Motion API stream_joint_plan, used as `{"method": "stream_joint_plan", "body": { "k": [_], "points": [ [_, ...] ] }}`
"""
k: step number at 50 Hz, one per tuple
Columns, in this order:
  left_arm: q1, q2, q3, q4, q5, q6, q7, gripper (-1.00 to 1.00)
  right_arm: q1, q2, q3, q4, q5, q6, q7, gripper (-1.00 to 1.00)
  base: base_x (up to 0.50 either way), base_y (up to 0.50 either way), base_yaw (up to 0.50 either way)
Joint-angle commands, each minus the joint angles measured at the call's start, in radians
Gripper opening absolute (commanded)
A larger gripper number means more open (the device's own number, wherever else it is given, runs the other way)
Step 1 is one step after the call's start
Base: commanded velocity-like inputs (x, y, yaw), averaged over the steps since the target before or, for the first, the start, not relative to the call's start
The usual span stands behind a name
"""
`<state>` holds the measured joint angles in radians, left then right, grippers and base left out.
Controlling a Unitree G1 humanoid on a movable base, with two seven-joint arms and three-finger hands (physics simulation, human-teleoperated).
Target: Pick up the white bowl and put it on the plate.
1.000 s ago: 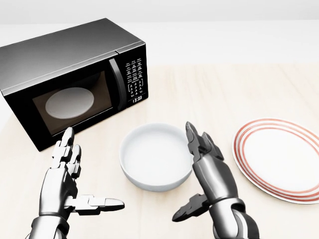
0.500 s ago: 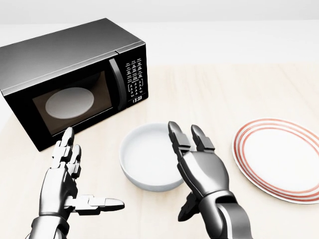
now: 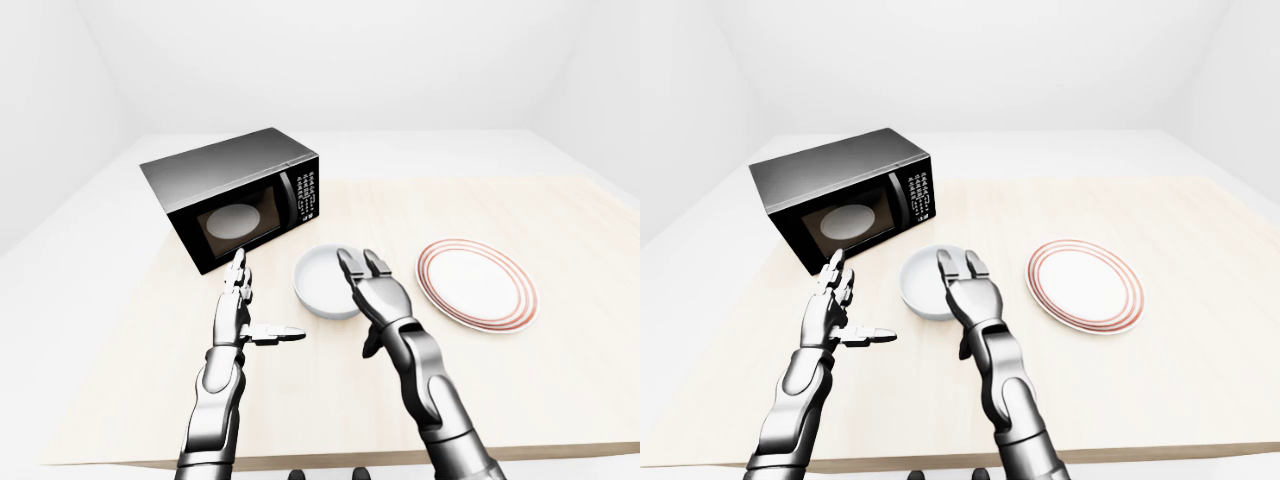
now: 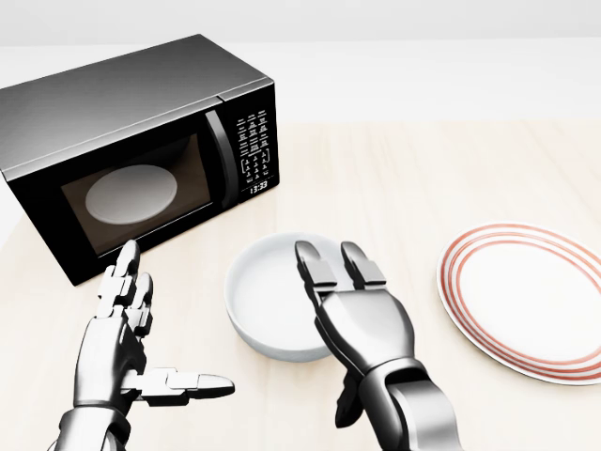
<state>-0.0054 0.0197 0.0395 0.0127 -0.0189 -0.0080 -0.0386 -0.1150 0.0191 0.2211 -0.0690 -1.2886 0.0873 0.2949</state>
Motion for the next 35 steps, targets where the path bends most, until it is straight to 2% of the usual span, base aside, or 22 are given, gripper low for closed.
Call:
{"method": "stream_joint_plan", "body": {
  "k": [1, 29, 35],
  "points": [
    [0.0, 0.0, 0.0, 0.0, 0.0, 0.0, 0.0, 1.0, -0.013, 0.009, 0.013, 0.017, -0.053, 0.0, 0.043, 1.0, 0.0, 0.0, 0.0],
    [0.0, 0.0, 0.0, 0.0, 0.001, 0.0, 0.0, 1.0, -0.085, 0.03, 0.022, 0.08, -0.16, 0.0, 0.139, 1.0, 0.0, 0.0, 0.0],
    [0.0, 0.0, 0.0, 0.0, 0.001, 0.001, -0.001, 1.0, -0.079, 0.033, 0.035, 0.059, -0.189, 0.0, 0.211, 1.0, 0.0, 0.0, 0.0]
  ]
}}
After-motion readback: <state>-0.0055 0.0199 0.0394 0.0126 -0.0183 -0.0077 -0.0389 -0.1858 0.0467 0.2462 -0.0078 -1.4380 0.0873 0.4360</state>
